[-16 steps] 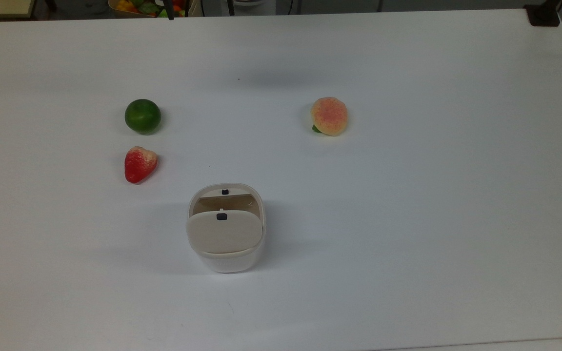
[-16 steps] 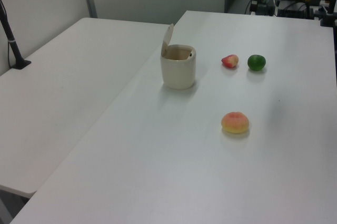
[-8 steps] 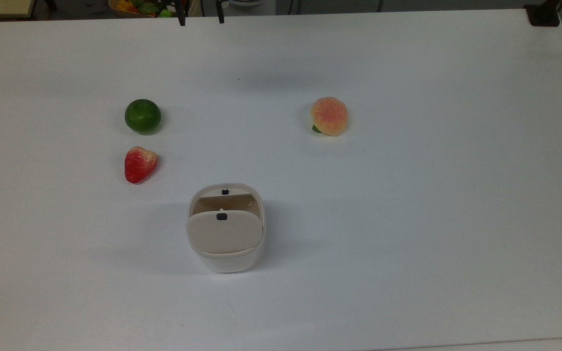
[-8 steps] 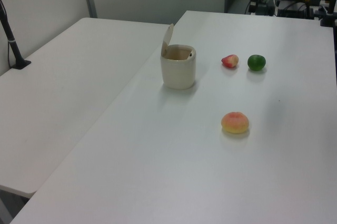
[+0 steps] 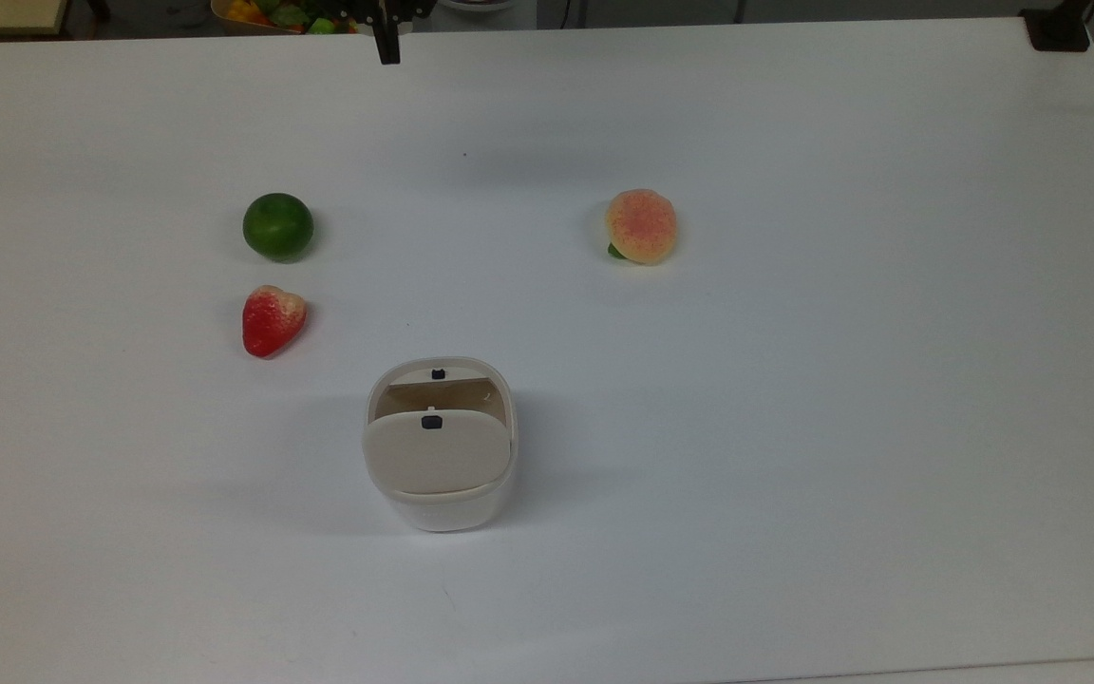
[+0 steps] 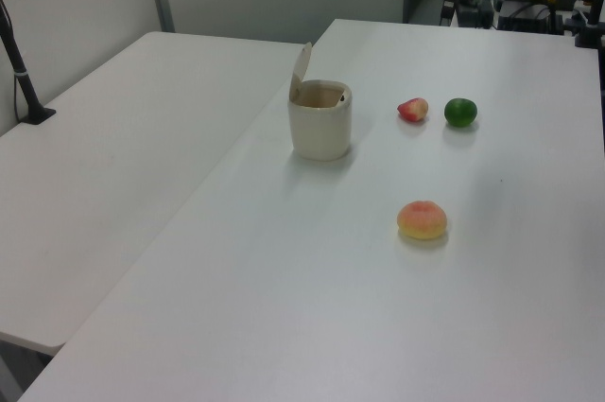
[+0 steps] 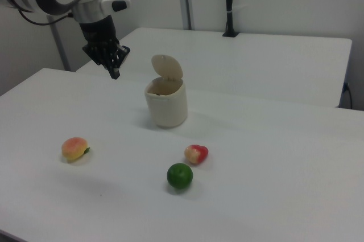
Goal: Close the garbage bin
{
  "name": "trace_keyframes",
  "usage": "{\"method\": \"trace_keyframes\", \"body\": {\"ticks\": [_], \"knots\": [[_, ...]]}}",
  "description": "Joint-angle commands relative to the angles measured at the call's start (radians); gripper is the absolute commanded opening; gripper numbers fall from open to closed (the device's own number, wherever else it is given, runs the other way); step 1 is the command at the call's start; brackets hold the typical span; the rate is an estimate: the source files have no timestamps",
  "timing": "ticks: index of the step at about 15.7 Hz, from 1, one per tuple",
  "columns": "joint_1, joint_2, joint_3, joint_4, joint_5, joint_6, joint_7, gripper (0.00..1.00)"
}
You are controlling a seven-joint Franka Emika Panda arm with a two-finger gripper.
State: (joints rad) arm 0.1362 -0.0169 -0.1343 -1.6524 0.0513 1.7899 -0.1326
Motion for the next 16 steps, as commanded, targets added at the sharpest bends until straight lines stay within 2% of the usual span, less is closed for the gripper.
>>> {"method": "trace_keyframes", "body": {"ticks": [1,8,16], "knots": [[0.011,-0.002,-0.011,-0.013,0.001,0.028,-0.010,0.05],[0.011,0.009,-0.011,-0.007,0.007,0.043,-0.009,0.01],[0.005,0.026,-0.011,-0.009,0.013,0.282,0.008,0.02]]}}
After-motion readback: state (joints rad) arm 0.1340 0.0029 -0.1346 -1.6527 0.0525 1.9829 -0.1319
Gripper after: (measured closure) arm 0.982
